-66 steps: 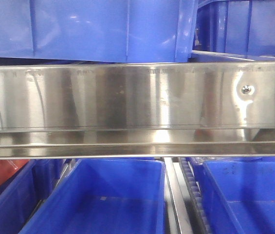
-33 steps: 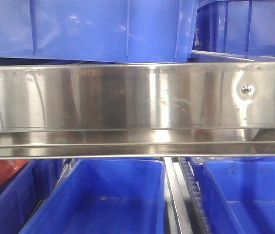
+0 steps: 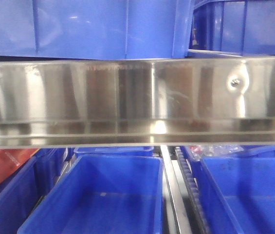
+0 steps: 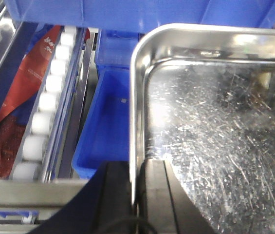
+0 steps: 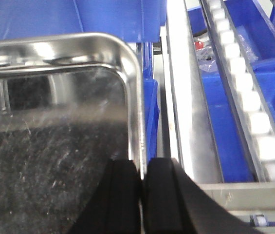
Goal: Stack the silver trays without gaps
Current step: 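Hold the tray in both grippers while the base turns away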
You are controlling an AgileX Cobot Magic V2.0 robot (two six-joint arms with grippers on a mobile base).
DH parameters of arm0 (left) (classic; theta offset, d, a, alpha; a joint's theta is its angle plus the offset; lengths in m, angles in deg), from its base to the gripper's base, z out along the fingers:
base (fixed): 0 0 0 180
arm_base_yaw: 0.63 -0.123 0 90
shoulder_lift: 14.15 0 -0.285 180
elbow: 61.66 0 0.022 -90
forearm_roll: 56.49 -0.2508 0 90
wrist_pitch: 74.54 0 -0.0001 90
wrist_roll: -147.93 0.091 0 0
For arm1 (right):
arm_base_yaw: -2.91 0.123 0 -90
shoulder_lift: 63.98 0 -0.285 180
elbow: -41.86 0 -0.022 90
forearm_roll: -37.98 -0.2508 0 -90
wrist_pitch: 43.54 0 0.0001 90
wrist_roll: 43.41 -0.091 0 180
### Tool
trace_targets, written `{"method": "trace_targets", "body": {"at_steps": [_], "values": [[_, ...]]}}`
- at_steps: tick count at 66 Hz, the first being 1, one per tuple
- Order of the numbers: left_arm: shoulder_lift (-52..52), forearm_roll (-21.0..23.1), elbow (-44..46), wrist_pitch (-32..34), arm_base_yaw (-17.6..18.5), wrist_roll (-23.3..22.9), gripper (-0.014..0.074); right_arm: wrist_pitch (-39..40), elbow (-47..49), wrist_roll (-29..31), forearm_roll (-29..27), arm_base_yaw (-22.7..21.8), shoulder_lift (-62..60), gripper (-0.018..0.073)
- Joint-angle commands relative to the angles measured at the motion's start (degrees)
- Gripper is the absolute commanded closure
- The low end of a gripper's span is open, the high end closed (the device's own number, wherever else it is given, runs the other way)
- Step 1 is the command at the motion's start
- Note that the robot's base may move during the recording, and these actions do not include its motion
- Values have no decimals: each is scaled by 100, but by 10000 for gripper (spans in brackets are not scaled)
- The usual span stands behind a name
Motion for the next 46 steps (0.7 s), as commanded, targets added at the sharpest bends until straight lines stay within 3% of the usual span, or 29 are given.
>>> {"method": "trace_targets", "body": {"at_steps": [1,46], "values": [[80,286,17,547,76,42,612,1413,77,12,-51,100,44,582],[80,163,17,547,76,42,612,1552,77,12,-51,100,44,582]]}}
